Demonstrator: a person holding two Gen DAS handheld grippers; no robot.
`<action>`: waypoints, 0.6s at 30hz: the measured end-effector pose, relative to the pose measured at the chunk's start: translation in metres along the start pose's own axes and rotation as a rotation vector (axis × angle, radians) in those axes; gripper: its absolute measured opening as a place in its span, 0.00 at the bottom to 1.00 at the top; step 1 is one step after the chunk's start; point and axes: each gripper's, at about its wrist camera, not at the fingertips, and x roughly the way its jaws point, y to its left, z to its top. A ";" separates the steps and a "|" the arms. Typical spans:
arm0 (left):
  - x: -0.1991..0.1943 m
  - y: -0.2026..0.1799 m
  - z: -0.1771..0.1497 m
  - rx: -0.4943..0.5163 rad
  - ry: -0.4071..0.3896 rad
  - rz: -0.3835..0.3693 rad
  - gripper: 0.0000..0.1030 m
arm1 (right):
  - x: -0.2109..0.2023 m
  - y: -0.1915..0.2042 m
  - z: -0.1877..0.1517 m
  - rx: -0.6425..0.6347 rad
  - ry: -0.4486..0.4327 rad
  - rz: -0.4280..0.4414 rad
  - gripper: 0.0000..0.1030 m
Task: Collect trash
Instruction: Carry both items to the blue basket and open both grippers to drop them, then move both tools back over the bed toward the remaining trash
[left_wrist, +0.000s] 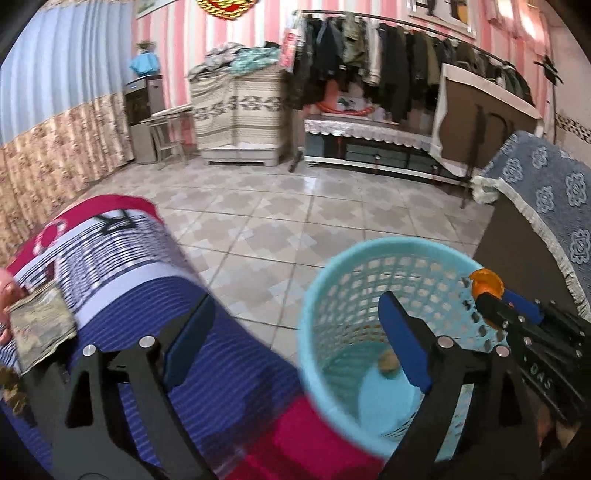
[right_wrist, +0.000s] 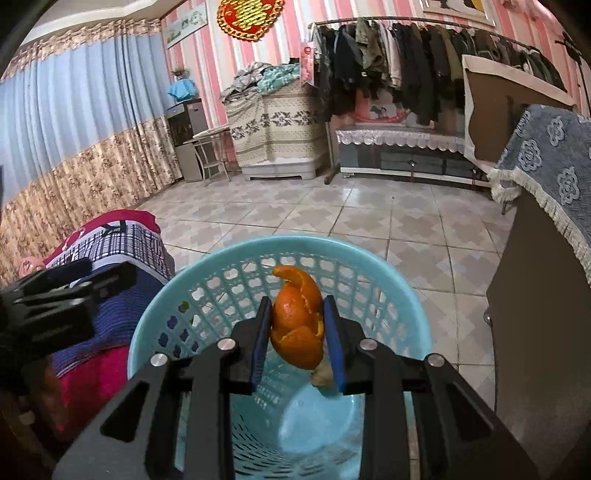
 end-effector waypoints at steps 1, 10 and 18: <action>-0.003 0.004 -0.002 -0.004 -0.002 0.012 0.85 | 0.001 0.002 0.000 -0.004 0.003 -0.002 0.31; -0.056 0.054 -0.014 -0.063 -0.069 0.109 0.85 | -0.011 0.016 0.005 -0.013 -0.034 -0.005 0.79; -0.106 0.085 -0.036 -0.088 -0.126 0.156 0.85 | -0.027 0.045 0.009 -0.069 -0.075 0.023 0.89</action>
